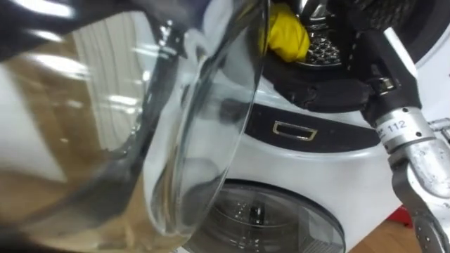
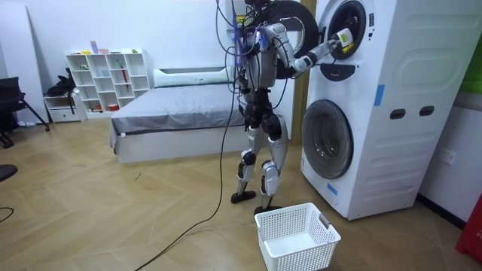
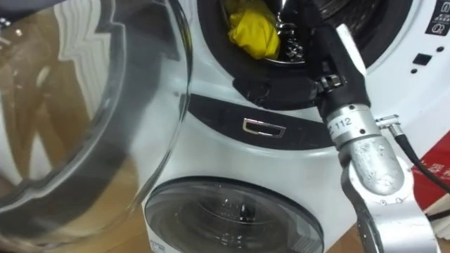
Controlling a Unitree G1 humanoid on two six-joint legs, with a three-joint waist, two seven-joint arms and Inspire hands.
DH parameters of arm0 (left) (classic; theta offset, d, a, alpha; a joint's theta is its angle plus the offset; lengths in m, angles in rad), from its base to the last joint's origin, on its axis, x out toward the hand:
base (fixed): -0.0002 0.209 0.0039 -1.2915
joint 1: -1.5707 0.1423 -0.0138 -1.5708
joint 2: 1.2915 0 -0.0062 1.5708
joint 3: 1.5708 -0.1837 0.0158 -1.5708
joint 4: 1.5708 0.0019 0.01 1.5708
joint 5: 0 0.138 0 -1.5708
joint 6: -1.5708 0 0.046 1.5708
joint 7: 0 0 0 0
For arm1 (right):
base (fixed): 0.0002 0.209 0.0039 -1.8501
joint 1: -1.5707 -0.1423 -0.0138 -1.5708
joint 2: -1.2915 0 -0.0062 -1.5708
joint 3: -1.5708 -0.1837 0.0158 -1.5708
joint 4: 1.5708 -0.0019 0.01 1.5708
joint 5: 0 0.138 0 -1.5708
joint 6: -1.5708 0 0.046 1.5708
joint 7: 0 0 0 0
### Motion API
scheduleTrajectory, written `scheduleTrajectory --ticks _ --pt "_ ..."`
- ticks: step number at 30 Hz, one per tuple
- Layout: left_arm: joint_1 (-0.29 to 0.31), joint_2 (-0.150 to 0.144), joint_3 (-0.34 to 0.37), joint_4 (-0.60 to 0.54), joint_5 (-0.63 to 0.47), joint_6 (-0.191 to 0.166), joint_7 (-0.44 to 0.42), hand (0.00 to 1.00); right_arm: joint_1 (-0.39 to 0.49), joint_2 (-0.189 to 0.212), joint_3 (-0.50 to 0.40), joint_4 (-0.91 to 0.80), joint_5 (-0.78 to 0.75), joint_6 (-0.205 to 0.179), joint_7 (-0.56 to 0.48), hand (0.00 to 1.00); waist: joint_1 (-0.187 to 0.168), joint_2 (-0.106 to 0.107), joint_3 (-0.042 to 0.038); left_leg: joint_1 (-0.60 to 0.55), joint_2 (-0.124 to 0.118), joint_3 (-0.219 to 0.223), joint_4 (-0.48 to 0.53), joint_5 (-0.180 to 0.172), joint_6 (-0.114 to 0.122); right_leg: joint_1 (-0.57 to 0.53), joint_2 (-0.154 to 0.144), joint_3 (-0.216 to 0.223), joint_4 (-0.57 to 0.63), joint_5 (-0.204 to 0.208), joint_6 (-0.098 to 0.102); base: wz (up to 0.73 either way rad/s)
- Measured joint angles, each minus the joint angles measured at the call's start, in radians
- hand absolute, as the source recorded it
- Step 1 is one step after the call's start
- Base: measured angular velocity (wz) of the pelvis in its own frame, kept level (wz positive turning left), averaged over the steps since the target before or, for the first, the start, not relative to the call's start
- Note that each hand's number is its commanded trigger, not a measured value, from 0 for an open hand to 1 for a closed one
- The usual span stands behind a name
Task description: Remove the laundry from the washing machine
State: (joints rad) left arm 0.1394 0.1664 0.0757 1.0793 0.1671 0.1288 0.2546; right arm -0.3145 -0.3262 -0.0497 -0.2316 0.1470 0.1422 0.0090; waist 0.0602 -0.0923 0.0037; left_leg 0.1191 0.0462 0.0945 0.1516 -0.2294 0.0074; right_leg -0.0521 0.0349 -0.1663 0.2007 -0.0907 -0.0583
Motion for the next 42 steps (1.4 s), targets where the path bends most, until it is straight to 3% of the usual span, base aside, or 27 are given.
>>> scheduleTrajectory --ticks 7,14,24,32,35,42 --pt "0.049 0.003 0.002 0.001 0.001 0.003 -0.001 0.00 0.000 -0.027 -0.048 0.014 0.016 0.000 -0.010 0.00 -0.028 0.006 0.0007 0.011 0.002 0.000 -0.005 -0.005 -0.004 0.009 0.001 -0.001 0.001 0.000 -0.001 0.00" --pt "0.048 0.003 0.038 0.001 0.002 0.019 -0.021 0.00 -0.004 -0.086 -0.051 0.025 -0.001 0.013 -0.006 0.00 -0.028 -0.010 -0.0072 0.008 0.000 -0.003 -0.002 -0.007 -0.005 0.013 0.000 0.000 0.002 -0.001 -0.002 0.02" --pt "0.028 0.004 0.040 -0.016 0.001 0.025 -0.031 0.00 -0.138 -0.104 -0.045 0.125 -0.003 0.043 -0.003 0.00 -0.029 -0.036 -0.0097 0.006 -0.001 -0.009 0.003 -0.006 -0.004 0.009 -0.001 0.000 0.000 -0.004 -0.002 -0.01" --pt "0.038 0.012 0.039 -0.063 0.016 0.072 -0.045 0.00 -0.231 -0.116 0.004 0.242 -0.020 0.082 0.027 0.00 -0.031 -0.045 -0.0112 0.001 -0.004 -0.005 0.008 -0.007 -0.004 0.005 -0.003 0.000 0.007 0.000 -0.004 -0.02" --pt "0.045 0.012 0.039 -0.109 0.033 0.097 -0.049 0.00 -0.287 -0.116 0.030 0.296 -0.045 0.114 0.042 0.00 -0.031 -0.048 -0.0126 -0.012 -0.007 -0.002 0.018 -0.006 -0.006 -0.010 -0.008 0.001 0.020 0.004 -0.006 -0.01" --pt "0.050 0.011 0.039 -0.136 0.041 0.132 -0.065 0.00 -0.309 -0.117 0.040 0.304 -0.125 0.156 0.078 0.00 -0.016 -0.050 -0.0150 -0.023 -0.006 -0.003 0.018 0.007 -0.014 -0.021 -0.010 -0.001 0.020 0.015 -0.017 0.00"
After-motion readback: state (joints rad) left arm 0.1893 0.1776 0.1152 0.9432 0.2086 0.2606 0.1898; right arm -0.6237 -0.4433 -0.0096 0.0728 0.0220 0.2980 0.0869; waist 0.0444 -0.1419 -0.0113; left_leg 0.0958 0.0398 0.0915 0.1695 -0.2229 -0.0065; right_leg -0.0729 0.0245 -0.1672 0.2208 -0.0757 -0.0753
